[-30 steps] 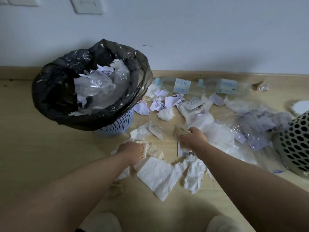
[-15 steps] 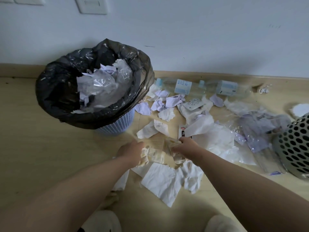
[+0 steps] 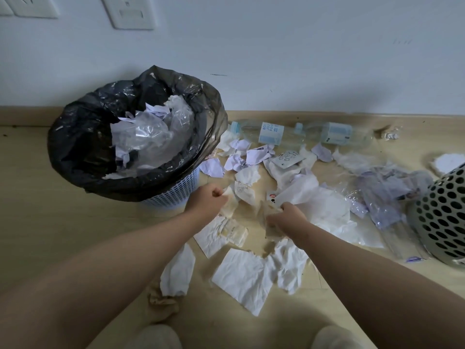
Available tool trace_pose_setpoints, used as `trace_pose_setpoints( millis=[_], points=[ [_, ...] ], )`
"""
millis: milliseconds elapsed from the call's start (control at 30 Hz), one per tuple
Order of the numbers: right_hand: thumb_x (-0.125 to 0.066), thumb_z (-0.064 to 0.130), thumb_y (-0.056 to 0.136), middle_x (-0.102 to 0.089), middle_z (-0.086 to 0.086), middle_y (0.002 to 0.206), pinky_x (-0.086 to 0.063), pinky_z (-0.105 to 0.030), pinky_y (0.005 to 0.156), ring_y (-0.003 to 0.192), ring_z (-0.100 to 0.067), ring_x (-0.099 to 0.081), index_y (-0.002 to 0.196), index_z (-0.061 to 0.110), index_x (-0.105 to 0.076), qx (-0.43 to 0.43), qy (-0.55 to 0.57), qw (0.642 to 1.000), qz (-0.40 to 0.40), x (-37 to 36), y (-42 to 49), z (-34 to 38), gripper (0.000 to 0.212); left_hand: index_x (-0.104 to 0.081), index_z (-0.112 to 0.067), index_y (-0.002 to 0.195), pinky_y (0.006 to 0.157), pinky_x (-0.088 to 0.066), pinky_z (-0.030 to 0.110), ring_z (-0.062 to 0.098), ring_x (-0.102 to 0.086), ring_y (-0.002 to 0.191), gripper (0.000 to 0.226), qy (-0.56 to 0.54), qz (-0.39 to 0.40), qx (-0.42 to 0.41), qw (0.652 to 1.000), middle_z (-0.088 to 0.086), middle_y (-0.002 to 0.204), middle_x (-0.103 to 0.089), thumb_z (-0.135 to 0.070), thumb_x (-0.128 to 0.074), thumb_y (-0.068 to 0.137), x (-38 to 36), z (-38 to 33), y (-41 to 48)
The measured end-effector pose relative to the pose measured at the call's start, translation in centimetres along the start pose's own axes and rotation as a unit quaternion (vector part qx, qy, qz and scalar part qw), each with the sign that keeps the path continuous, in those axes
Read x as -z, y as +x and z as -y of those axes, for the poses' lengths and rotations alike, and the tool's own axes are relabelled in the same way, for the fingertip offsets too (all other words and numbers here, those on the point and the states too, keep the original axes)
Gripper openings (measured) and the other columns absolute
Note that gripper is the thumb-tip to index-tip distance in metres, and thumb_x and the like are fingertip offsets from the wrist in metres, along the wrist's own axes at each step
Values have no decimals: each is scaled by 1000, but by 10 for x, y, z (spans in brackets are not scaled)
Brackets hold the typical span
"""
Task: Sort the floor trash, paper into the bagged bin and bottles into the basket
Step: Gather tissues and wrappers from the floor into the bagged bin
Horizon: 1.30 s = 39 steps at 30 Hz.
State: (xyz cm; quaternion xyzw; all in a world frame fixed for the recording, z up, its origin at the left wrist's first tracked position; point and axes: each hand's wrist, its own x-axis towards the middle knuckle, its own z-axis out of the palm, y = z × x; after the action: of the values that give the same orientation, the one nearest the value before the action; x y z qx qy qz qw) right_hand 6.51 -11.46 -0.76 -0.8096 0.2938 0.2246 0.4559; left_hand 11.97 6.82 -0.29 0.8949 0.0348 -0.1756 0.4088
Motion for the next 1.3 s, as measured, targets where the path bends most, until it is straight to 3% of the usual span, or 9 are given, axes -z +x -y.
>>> trace_pose_setpoints(
  millis=[133, 233, 367, 467, 667, 767, 867, 933, 1300],
  points=[
    [-52, 6, 84, -52, -4, 82, -44, -22, 49, 63, -14, -53, 104, 11, -48, -30, 153, 988, -21, 3, -3, 6, 21, -58, -16, 83, 64, -46, 22, 14, -60, 77, 8, -309, 77, 96, 943, 2, 87, -62, -12, -59, 89, -9, -33, -7],
    [-50, 8, 89, -60, -5, 81, -50, -25, 53, 62, -17, -57, 97, 14, -57, -72, 387, 919, 24, 0, -9, 19, 13, -57, -19, 75, 62, -42, 22, 12, -52, 68, 13, -272, 87, 94, 954, -1, 75, -56, -16, -61, 87, -23, -39, -14],
    [-49, 29, 94, -63, -5, 79, -48, -31, 58, 66, -19, -58, 89, 14, -62, -101, 492, 864, 48, -6, -12, 31, 21, -53, -20, 69, 55, -37, 22, 9, -47, 63, 20, -184, -5, 97, 978, -5, 71, -53, -25, -64, 85, -28, -35, -15],
    [-53, 42, 90, -63, -3, 83, -47, -30, 61, 73, -16, -58, 99, 15, -62, -87, 451, 885, 80, -9, -12, 31, 29, -54, -19, 72, 57, -38, 22, 8, -51, 70, 19, -167, -2, 89, 982, -6, 78, -57, -27, -66, 84, -28, -29, -14],
    [-58, 14, 90, -58, -8, 77, -50, -25, 53, 58, -16, -56, 104, 9, -52, -70, 339, 938, 27, -3, -9, 16, 15, -56, -18, 71, 58, -39, 23, 11, -49, 67, 21, -135, 62, 64, 987, -5, 70, -54, -30, -60, 88, -31, -18, -16],
    [-53, 17, 93, -53, -8, 69, -45, -22, 44, 49, -15, -49, 100, 6, -51, -61, 255, 965, -14, 4, -3, 3, 14, -53, -19, 82, 63, -42, 25, 12, -52, 76, 15, 57, 101, -1, 993, -2, 88, -57, -29, -50, 92, -29, -2, -19],
    [-51, 19, 93, -50, -7, 60, -38, -23, 42, 44, -18, -46, 83, 5, -52, -52, 139, 987, -55, 8, 0, -14, 18, -47, -20, 120, 87, -43, 34, 23, -49, 111, 27, 320, 153, -50, 934, 6, 128, -45, -29, -43, 95, -32, 24, -29],
    [-51, 19, 93, -49, -6, 56, -35, -23, 41, 43, -17, -46, 69, 9, -49, -53, 105, 991, -66, 7, 2, -21, 25, -39, -22, 129, 89, -41, 35, 27, -43, 118, 36, 345, 161, -49, 924, 8, 136, -37, -31, -44, 95, -42, 34, -37],
    [-50, 29, 94, -59, -11, 93, -40, -20, 37, 59, -18, -54, 118, 4, -55, -27, 28, 999, 27, -9, -8, -17, 35, -42, -19, 114, 65, -40, 30, 23, -55, 89, 23, 357, 166, -81, 916, 5, 114, -52, -11, -38, 93, -49, 32, -37]
  ],
)
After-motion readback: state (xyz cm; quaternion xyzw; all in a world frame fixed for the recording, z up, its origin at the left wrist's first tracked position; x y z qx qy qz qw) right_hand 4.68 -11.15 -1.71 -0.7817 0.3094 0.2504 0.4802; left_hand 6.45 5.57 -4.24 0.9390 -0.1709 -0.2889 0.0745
